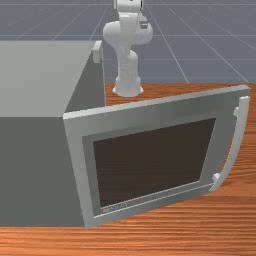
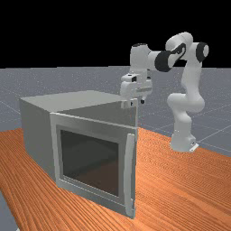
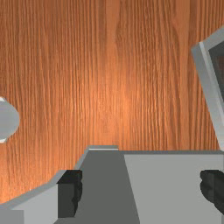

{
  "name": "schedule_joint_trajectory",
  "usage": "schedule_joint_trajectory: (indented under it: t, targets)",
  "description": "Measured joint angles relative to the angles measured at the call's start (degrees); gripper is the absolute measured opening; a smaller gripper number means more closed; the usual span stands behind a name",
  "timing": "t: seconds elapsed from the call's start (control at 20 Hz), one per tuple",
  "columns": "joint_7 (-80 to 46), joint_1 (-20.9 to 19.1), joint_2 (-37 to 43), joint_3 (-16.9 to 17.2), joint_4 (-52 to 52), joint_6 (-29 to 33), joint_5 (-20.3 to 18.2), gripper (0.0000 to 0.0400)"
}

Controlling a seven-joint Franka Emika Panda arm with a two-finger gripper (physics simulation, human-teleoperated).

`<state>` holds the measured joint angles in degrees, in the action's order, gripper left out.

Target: Close the microwave

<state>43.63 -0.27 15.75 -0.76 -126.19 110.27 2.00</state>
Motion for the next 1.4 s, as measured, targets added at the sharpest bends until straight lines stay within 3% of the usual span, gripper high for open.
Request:
schedule_joint_trajectory:
  t: [0.2, 0.5, 0.85, 1.05, 1.4]
  targets:
    - [2.44, 0.38, -2.45, 0.57, 3.52, -0.43, -1.27, 0.04]
    - [1.07, 0.29, -14.19, 0.35, 16.83, -1.93, -0.35, 0.04]
    - [1.64, 0.42, -40.77, 0.47, 54.39, -13.36, -0.89, 0.04]
    - [1.75, 0.46, -50.71, 0.51, 70.29, -19.55, -0.87, 0.04]
    - [-10.1, 7.52, -53.3, -0.41, 73.87, -20.59, -0.13, 0.04]
